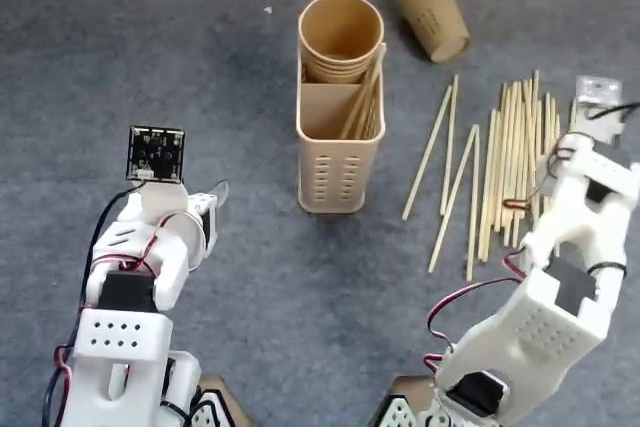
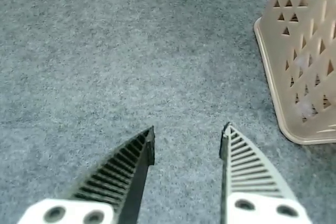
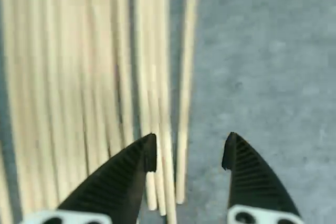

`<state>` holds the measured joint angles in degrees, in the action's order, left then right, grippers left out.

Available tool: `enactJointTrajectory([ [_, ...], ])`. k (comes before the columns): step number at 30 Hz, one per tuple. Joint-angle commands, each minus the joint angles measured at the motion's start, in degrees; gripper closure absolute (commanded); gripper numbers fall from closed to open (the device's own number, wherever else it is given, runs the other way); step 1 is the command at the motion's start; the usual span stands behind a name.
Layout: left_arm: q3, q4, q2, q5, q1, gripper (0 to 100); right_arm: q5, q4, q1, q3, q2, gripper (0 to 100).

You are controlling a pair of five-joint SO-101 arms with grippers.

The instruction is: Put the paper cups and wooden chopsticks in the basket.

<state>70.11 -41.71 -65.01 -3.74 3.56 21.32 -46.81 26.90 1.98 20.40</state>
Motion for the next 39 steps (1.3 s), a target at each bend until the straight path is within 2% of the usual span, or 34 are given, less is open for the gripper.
enactJointTrajectory([
  [1,-1.10,1.23,0.13,0.35,-0.22,80,-0.18,0.75,-0.04,-2.24,-3.30,78.7],
  [8,-1.10,1.23,0.13,0.35,-0.22,80,-0.18,0.84,0.84,-1.80,3.12,78.7],
  [17,-1.01,1.23,0.13,0.35,-0.22,80,-0.18,0.48,2.68,-12.62,16.22,78.7],
  [22,-1.01,1.23,0.13,0.35,-0.22,80,-0.26,-2.51,2.15,-13.85,15.69,78.9],
  [25,-1.01,1.23,0.13,0.35,-0.22,80,-0.18,-5.49,0.13,-13.49,13.41,78.9],
  [33,-1.01,1.23,0.13,0.35,-0.22,80,-0.18,-5.41,-8.04,-5.85,13.67,78.9],
  [39,-1.10,1.23,0.13,0.35,-0.22,80,-0.79,-5.58,-9.63,-5.76,12.26,79.9],
])
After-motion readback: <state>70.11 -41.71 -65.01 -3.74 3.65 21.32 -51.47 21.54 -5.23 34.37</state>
